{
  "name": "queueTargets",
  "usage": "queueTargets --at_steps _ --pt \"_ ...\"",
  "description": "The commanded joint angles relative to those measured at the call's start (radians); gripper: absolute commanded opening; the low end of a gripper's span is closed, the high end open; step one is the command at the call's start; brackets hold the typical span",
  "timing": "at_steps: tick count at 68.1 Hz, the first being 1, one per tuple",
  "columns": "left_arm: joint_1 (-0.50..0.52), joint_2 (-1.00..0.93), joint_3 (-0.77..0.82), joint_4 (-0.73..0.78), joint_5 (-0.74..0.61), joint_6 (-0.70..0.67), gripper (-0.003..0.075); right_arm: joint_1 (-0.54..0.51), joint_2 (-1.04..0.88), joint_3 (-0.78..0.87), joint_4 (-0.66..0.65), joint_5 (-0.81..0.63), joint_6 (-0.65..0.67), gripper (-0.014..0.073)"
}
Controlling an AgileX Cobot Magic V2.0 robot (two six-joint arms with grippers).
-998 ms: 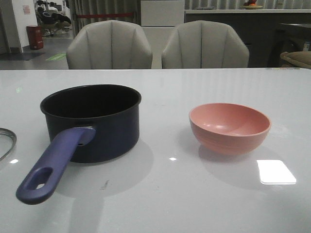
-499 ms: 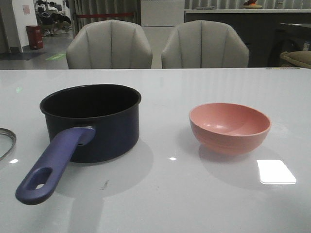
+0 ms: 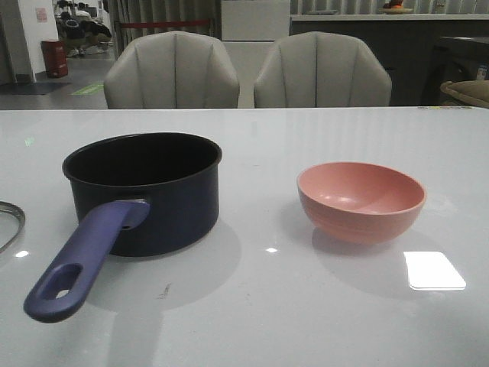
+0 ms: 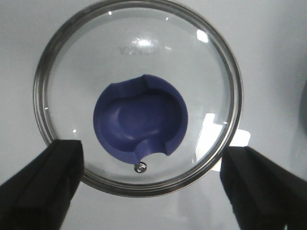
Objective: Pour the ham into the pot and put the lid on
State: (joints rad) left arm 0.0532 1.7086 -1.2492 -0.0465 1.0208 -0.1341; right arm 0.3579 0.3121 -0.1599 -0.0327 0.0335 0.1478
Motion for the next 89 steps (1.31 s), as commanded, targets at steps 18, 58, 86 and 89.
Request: queueTargets --at_steps 18,58,86,89 --pt "0.002 0.082 -0.048 -0.003 -0.03 0.002 0.0625 -0.001 0.003 -0.026 -0.016 -0.082 -0.004 0.0137" --pt "0.002 0.12 -0.105 -0.003 -0.065 0.002 0.0334 -0.001 0.003 -0.026 -0.016 -0.082 -0.004 0.0137" --pt "-0.004 0.022 -0.289 -0.138 -0.054 0.148 0.0333 -0.001 0.003 -0.026 -0.016 -0.082 -0.004 0.0137" --pt "-0.015 0.009 -0.312 -0.178 -0.046 0.182 0.0333 -0.001 0.003 -0.026 -0.016 -0.082 -0.004 0.0137"
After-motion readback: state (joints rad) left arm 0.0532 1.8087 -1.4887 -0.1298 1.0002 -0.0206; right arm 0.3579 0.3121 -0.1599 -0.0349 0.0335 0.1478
